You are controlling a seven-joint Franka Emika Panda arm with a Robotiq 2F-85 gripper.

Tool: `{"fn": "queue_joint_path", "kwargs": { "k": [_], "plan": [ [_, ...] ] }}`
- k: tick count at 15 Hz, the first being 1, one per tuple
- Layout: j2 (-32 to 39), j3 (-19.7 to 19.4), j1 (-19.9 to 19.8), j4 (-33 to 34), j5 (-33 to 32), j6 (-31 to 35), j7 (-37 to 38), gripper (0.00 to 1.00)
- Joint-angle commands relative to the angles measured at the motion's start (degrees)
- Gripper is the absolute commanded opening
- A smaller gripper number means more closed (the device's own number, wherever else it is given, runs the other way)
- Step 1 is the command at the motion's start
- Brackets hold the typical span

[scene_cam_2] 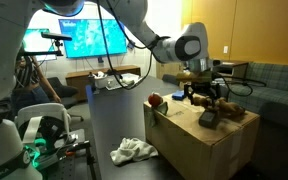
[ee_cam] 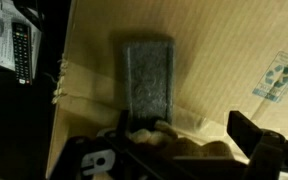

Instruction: Put the objects on the box onto the table and the objects on the table on to the box

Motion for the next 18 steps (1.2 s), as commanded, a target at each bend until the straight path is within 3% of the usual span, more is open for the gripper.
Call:
{"fn": "queue_joint_path", "kwargs": {
  "k": [1, 12, 18],
  "plan": [
    [-5.5, 1.6, -2.4, -10.8, 3.3, 5.4, -4.2, 1.0],
    [-7.6, 0.4, -4.8, -18.8, 3.1, 18.2, -4.1, 1.0],
    [-9.2, -0.3, -5.1, -17.7, 1.3, 18.2, -7.1, 1.0]
  ]
}}
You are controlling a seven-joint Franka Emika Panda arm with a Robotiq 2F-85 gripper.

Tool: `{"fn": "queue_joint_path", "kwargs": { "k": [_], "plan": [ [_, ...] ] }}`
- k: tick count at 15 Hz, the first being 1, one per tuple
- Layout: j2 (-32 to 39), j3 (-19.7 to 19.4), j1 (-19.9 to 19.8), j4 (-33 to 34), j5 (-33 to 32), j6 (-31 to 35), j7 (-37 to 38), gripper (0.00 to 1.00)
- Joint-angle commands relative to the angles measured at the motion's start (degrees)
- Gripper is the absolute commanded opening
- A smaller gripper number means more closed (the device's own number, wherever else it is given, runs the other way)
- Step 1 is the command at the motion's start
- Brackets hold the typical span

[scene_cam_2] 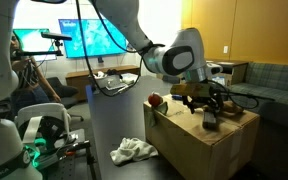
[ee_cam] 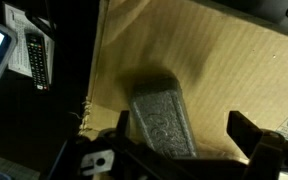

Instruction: Put the objects on the box onto the table and the objects on the table on to the box

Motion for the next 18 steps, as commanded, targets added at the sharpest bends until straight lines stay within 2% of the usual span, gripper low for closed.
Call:
{"fn": "queue_joint_path", "kwargs": {
  "k": [1, 5, 9, 14, 18],
  "plan": [
    [-1.9, 1.1, -1.1, -0.1, -0.4, 0.0, -6.1, 1.0],
    [-0.3, 4.3, -3.6, 3.0, 1.9, -2.7, -18.4, 1.0],
    [1.3, 3.8, -3.6, 5.3, 2.1, -4.3, -23.8, 1.0],
    [4.4, 1.6, -2.2, 7.9, 1.0, -4.6, -21.8, 1.0],
    [6.2, 0.4, -1.3, 9.6, 0.9, -7.4, -18.9, 1.0]
  ]
}}
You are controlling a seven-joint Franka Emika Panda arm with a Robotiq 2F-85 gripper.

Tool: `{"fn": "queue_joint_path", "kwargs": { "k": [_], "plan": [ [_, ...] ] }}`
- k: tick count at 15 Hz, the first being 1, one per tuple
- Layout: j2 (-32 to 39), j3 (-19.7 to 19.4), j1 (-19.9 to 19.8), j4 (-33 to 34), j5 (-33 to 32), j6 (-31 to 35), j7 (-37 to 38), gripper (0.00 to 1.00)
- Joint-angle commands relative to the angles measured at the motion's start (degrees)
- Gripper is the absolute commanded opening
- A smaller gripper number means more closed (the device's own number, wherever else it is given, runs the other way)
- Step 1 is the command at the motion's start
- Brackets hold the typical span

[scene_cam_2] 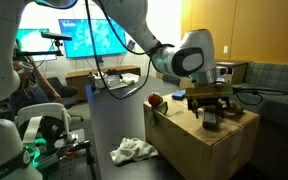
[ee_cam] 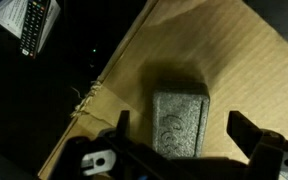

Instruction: Put the objects on the box onto the table and the objects on the table on to the box

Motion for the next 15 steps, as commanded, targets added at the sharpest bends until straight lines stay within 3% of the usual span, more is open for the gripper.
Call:
{"fn": "queue_joint_path", "kwargs": {
  "k": [1, 6, 15],
  "plan": [
    [2.0, -1.1, 1.2, 3.5, 0.4, -4.2, 2.3, 1.0],
    [3.8, 0.2, 0.0, 6.5, 1.9, -9.9, 0.7, 1.0],
    [8.1, 1.9, -0.7, 13.0, 4.1, -11.6, -2.1, 1.0]
  ]
}}
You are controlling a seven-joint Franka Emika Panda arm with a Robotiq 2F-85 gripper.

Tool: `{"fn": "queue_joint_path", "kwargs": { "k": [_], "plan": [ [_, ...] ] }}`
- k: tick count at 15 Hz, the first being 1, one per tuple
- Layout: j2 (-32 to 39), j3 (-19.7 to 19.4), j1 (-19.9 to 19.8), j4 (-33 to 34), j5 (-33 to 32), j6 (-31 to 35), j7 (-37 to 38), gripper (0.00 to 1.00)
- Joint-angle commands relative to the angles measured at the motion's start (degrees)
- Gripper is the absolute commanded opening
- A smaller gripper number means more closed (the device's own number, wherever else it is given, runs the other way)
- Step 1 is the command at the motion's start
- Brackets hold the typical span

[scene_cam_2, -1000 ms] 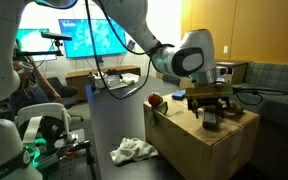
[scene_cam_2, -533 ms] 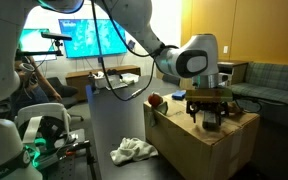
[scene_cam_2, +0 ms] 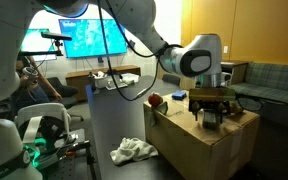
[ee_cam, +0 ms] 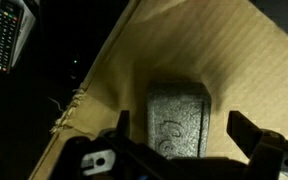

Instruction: Put the objects on the box onto the table and the objects on the table on to the box

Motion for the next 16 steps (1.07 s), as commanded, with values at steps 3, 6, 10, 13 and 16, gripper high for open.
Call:
{"fn": "queue_joint_path", "kwargs": {
  "k": [3, 6, 10, 13, 16],
  "plan": [
    [5.2, 1.7, -1.0, 7.7, 2.9, -4.2, -4.2, 1.0],
    [7.5, 2.0, -1.4, 10.6, 3.8, -6.9, -5.7, 1.0],
    [8.4, 1.6, -1.3, 13.1, 4.2, -10.2, -7.0, 0.72],
    [8.2, 1.4, -1.4, 13.9, 4.2, -11.4, -7.6, 0.5],
    [7.0, 1.0, -1.2, 12.7, 3.7, -11.5, -7.8, 0.33]
  ]
}}
